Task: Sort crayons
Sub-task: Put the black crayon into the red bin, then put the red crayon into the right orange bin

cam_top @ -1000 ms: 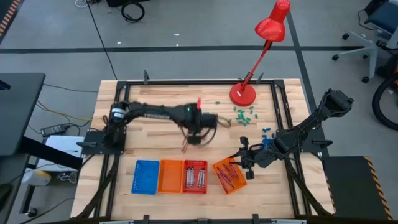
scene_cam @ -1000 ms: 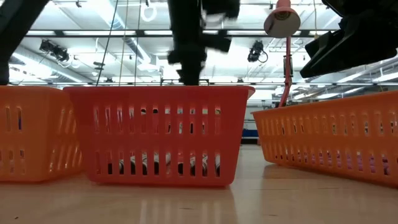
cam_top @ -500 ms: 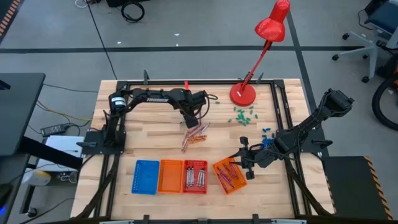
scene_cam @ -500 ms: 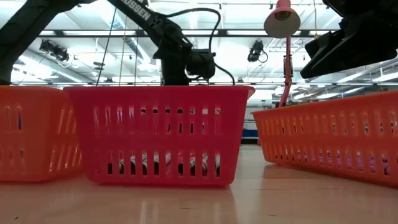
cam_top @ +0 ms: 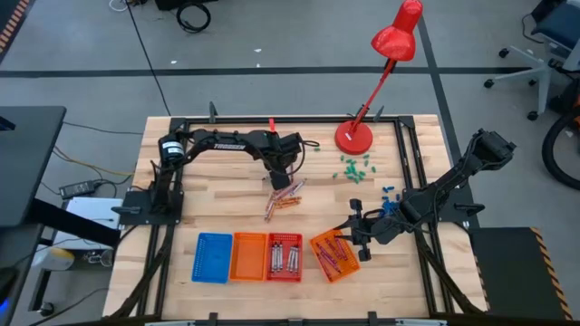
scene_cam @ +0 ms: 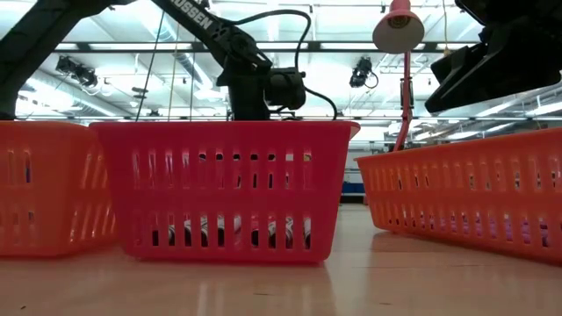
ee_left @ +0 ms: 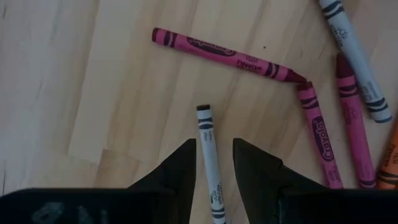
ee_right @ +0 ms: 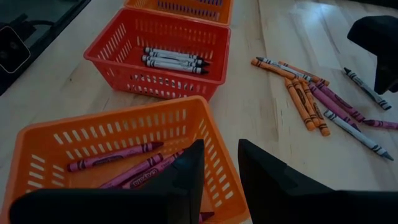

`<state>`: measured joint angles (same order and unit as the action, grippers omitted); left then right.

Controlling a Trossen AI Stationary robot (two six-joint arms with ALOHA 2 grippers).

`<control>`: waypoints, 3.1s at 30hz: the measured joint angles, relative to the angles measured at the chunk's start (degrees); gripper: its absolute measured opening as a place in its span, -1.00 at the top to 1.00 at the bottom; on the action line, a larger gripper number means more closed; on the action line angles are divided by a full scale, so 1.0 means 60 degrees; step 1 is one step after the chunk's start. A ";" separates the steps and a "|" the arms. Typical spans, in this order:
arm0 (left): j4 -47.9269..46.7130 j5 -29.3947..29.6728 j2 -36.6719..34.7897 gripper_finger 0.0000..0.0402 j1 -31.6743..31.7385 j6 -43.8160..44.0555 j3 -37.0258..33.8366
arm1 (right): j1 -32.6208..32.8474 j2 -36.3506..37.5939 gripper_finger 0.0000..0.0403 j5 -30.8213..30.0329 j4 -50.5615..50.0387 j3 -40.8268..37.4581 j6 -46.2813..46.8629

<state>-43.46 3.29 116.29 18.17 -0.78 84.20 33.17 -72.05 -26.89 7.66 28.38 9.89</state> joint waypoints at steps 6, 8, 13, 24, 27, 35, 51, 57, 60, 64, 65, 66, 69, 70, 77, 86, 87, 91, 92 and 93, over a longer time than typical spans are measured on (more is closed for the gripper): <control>0.0150 0.0001 0.0000 0.42 0.0002 0.0216 -0.0525 | 0.0004 0.0001 0.49 0.0003 -0.0004 0.0000 0.0006; 0.0336 -0.0004 -0.0041 0.42 0.0004 0.0262 -0.0873 | 0.0004 0.0000 0.49 0.0003 -0.0004 0.0000 0.0005; 0.0802 0.0006 -0.0102 0.43 -0.0044 0.0477 -0.1513 | 0.0004 0.0000 0.49 0.0004 0.0000 0.0000 0.0004; 0.0928 0.0063 -0.0080 0.79 -0.0277 0.0423 -0.1615 | 0.0004 0.0000 0.49 0.0004 0.0000 0.0000 0.0004; 0.0928 0.0033 -0.0080 0.90 -0.0276 0.0423 -0.1617 | 0.0004 0.0000 0.49 0.0004 0.0000 0.0000 0.0004; 0.0732 -0.0105 -0.0060 0.89 -0.0266 0.0362 -0.1299 | 0.0004 0.0000 0.49 0.0002 -0.0002 0.0000 0.0007; 0.0711 -0.1775 -0.1125 0.89 -0.0516 -0.0102 -0.1125 | 0.0004 0.0000 0.49 0.0004 -0.0018 0.0000 0.0005; 0.1517 -0.3350 -0.1686 0.84 -0.1510 -0.0358 -0.1105 | 0.0004 0.0000 0.49 0.0000 -0.0069 0.0000 0.0004; 0.2115 -0.3273 -0.2000 0.83 -0.2261 -0.0846 -0.1092 | 0.0004 0.0000 0.49 0.0000 -0.0064 0.0000 0.0005; 0.2792 -0.2853 -0.2200 0.83 -0.3508 -0.2191 -0.1084 | 0.0001 0.0000 0.49 0.0000 -0.0059 0.0000 0.0073; 0.2805 -0.2609 -0.2200 0.82 -0.3849 -0.2704 -0.1086 | 0.0000 0.0000 0.49 0.0000 -0.0027 0.0000 0.0073; 0.2734 -0.2317 -0.2200 0.82 -0.4185 -0.3168 -0.1093 | 0.0004 0.0000 0.49 0.0000 0.0024 0.0000 0.0074; 0.2863 -0.1163 -0.2034 0.82 -0.5202 -0.4284 -0.1081 | 0.0001 0.0000 0.49 -0.0001 0.0073 0.0000 0.0073; 0.2745 -0.0755 -0.1992 0.82 -0.5501 -0.4506 -0.1097 | 0.0000 0.0000 0.49 0.0000 0.0106 0.0000 0.0076; 0.3258 0.1298 -0.1854 0.82 -0.6977 -0.5470 -0.1093 | -0.0016 0.0000 0.49 -0.0004 0.0209 0.0000 0.0065; 0.2994 0.2183 -0.1572 0.77 -0.7669 -0.5521 -0.1086 | -0.0025 0.0000 0.49 -0.0004 0.0256 0.0000 0.0066; 0.2836 0.2345 -0.1545 0.74 -0.7735 -0.5524 -0.1086 | -0.0025 0.0000 0.49 -0.0002 0.0253 0.0000 0.0064; 0.2590 0.2583 -0.1378 0.57 -0.7785 -0.5664 -0.1074 | -0.0025 0.0000 0.49 -0.0003 0.0216 0.0000 0.0068; 0.2469 0.2616 -0.1355 0.53 -0.7788 -0.5748 -0.1093 | -0.0025 0.0000 0.49 -0.0004 0.0237 0.0000 0.0069; 0.2618 0.2641 -0.1275 0.49 -0.7785 -0.5770 -0.1089 | -0.0025 0.0000 0.49 0.0000 0.0222 0.0000 0.0069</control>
<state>-27.75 19.14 108.64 -28.53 -35.40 77.67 33.01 -72.05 -26.89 8.99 28.38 10.31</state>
